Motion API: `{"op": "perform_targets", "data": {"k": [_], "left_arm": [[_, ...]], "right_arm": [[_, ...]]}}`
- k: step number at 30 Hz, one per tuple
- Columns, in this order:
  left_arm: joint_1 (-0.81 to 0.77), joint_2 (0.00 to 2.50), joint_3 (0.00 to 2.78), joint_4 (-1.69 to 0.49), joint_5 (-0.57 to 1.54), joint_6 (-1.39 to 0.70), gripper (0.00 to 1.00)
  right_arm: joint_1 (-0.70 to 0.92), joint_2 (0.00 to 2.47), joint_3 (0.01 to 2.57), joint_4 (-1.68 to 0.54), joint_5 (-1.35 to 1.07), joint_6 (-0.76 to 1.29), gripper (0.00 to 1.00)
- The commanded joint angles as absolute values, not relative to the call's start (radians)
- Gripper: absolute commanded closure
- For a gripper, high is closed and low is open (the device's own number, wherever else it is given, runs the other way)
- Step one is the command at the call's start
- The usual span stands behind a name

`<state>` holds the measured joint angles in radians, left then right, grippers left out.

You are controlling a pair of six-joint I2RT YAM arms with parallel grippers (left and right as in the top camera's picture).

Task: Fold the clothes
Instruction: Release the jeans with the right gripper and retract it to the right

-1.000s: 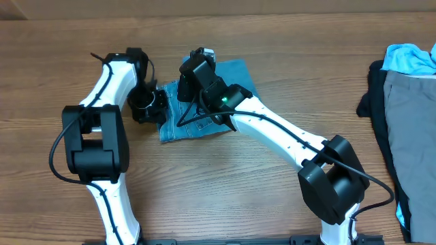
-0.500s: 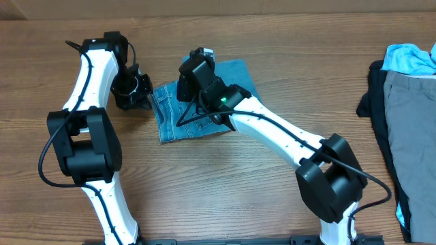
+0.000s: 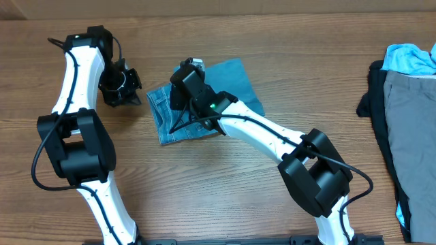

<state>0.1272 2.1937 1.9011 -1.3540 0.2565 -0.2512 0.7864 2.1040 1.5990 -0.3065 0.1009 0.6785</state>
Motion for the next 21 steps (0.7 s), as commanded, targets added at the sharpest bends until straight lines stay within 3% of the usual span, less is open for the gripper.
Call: {"op": "perform_targets", "data": {"k": [1,2,6,12,17,21], "left_arm": [[0.127,2.189,1.922,-1.354,0.252,-0.239,0.96],[0.127,2.189,1.922,-1.354,0.252,-0.239,0.96],[0.127,2.189,1.943,-1.36,0.256,-0.239,0.96],[0.123,2.189,2.022,-1.44,0.281,-0.236,0.96],[0.107,2.189,2.045,-1.481,0.501,-0.138,0.96],[0.065,2.189,2.045,-1.478,0.512,-0.123,0.96]], "right_arm": [[0.803,2.104,1.629,-0.262,0.04,0.664,0.43],[0.803,2.104,1.629,-0.244,-0.001,0.638,0.26],[0.788,2.093,1.633,-0.205,-0.262,0.503,0.0],[0.692,1.964,1.634,-0.389,-0.254,0.397,0.0],[0.533,1.748,1.634,-0.659,-0.078,0.365,0.0],[0.376,1.634,1.634,-0.854,-0.001,0.366,0.0]]}}
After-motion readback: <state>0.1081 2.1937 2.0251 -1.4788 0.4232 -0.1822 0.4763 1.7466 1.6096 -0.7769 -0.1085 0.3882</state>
